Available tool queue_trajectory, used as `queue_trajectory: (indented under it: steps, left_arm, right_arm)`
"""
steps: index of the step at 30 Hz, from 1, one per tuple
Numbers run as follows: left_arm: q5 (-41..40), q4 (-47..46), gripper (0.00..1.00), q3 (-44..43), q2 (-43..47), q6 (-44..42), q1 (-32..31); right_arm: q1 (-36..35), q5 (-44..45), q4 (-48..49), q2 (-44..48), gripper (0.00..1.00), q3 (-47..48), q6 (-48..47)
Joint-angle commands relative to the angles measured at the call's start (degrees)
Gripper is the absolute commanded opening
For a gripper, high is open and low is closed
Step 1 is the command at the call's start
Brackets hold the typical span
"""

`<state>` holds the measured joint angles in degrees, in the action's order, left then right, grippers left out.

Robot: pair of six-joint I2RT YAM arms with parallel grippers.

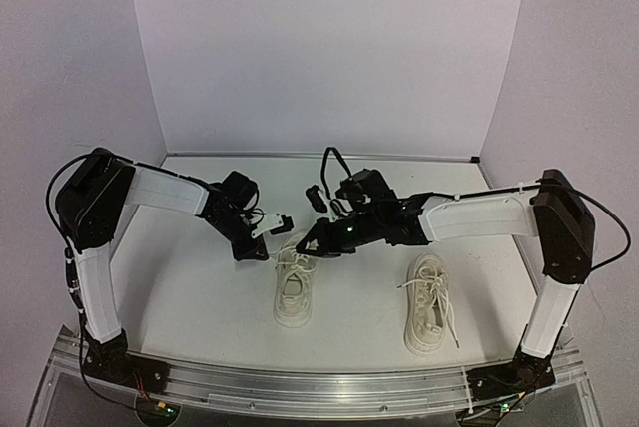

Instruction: Tie the shoes

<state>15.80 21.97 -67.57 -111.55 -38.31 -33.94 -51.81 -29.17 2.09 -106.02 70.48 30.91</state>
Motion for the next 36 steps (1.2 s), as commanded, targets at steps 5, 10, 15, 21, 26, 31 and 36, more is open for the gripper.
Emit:
queue_trajectory:
  steps: [5, 10, 15, 21, 26, 31, 36]
  left_arm:
    - [-0.38, -3.01, 0.00, 4.43, 7.41, 4.92, 0.43]
    - [-1.70, -10.30, 0.00, 10.39, 20.42, 16.45, -0.74]
    - [-7.11, -6.14, 0.00, 10.92, 30.89, 28.61, -4.49]
    - [-17.69, 3.94, 0.00, 11.82, 42.36, 40.34, -11.30]
    - [-19.26, 14.68, 0.00, 12.14, 49.51, 48.97, -12.51]
    - [-17.54, 24.08, 0.00, 12.88, 49.76, 53.11, -15.28]
    - [-14.26, 20.19, 0.00, 15.22, 47.93, 50.88, -27.74]
  right_arm:
    - [-0.22, 0.85, 0.70, 0.06, 0.00, 0.56, -0.51]
    - [-0.22, 1.56, 0.87, -0.72, 0.00, 0.53, -0.50]
    - [-0.16, 2.32, 1.08, -1.40, 0.00, 0.97, -0.38]
    - [0.02, 2.98, 1.26, -1.66, 0.00, 1.24, -0.40]
    - [0.16, 3.35, 1.36, -1.53, 0.00, 1.30, -0.25]
    - [0.64, 3.50, 1.34, -1.54, 0.00, 1.15, -0.24]
    - [1.11, 3.43, 1.36, -1.91, 0.00, 1.47, -0.39]
